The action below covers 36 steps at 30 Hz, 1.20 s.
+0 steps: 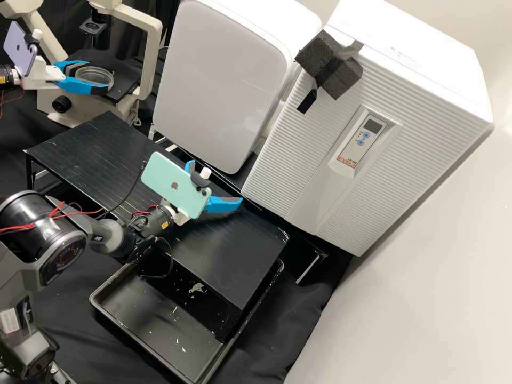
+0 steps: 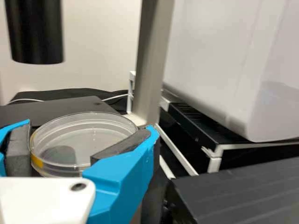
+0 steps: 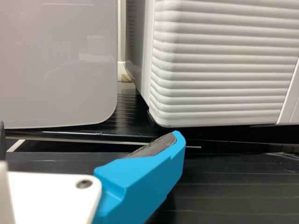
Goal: Place the petri dish on the microscope
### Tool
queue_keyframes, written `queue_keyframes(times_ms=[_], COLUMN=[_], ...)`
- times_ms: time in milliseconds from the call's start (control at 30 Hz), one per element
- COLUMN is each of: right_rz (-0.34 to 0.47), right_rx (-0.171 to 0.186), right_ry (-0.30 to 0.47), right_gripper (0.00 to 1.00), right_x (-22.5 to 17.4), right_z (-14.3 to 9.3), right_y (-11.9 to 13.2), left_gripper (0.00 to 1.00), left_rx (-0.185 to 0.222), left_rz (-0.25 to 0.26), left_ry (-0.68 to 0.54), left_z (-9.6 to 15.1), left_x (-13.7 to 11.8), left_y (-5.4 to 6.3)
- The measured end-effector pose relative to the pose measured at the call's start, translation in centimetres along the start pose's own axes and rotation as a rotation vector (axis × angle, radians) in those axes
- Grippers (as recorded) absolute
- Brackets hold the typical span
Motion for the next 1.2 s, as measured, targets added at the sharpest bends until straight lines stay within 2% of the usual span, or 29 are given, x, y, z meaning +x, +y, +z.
queue_keyframes(times_ms=[400, 667, 767, 800, 1200], right_rz=[0.000, 0.000, 0.000, 0.000, 0.000], right_rx=[0.000, 0.000, 0.000, 0.000, 0.000], right_ry=[0.000, 0.000, 0.000, 0.000, 0.000], right_gripper=[1.00, 1.00, 1.00, 1.00, 1.00], right_x=[0.0, 0.0, 0.0, 0.0, 0.0], right_z=[0.0, 0.0, 0.0, 0.0, 0.0], right_y=[0.0, 0.0, 0.0, 0.0, 0.0], left_gripper=[0.00, 0.00, 0.00, 1.00, 1.00], left_rx=[0.021, -0.009, 0.009, 0.011, 0.024], left_rz=[0.025, 0.025, 0.021, 0.018, 0.016], left_ry=[0.108, 0.132, 0.129, 0.128, 0.128], left_z=[-2.0, -1.9, -1.8, -1.8, -1.7], left_x=[3.0, 4.4, 4.7, 4.8, 5.2], left_y=[1.5, 1.9, 1.7, 1.5, 1.1])
